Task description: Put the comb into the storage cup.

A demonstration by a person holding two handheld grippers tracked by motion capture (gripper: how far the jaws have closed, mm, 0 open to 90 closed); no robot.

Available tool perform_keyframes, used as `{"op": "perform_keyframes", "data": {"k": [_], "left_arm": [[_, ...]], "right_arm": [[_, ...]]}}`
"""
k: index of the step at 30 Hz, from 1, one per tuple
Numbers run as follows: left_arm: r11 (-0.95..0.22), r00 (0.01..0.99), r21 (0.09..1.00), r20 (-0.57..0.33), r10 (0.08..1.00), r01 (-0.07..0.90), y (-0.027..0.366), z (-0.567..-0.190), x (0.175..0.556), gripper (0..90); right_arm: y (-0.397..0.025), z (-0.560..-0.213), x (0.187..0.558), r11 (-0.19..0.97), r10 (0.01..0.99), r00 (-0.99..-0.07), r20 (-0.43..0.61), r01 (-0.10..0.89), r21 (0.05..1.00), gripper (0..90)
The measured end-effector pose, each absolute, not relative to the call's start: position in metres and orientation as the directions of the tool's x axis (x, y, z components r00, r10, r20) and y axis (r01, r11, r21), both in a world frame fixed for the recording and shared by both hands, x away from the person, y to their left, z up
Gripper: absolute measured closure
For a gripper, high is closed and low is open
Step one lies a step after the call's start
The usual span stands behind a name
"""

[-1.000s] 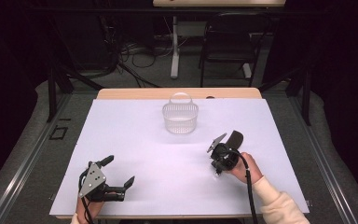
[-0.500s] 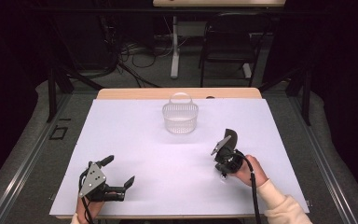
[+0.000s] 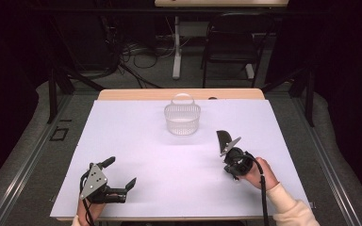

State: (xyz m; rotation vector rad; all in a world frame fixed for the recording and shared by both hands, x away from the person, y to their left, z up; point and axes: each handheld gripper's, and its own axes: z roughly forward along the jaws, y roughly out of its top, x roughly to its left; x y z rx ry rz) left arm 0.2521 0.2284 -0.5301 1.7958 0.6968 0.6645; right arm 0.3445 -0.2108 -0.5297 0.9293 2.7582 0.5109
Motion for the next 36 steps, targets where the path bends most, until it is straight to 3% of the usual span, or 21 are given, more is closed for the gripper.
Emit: {"op": "perform_keyframes", "data": {"k": [29, 36], "left_arm": [[-0.281, 0.677, 0.949, 0.112, 0.728, 0.145, 0.228, -0.53, 0.252, 0.1], [-0.281, 0.678, 0.949, 0.112, 0.727, 0.145, 0.228, -0.53, 0.252, 0.1]], "right_arm": [[-0.237, -0.528, 0.349, 0.716, 0.662, -0.744, -0.093, 0.592, 0.37, 90.0], [-0.235, -0.525, 0.346, 0.71, 0.664, -0.746, -0.053, 0.606, 0.359, 88.9]]}}
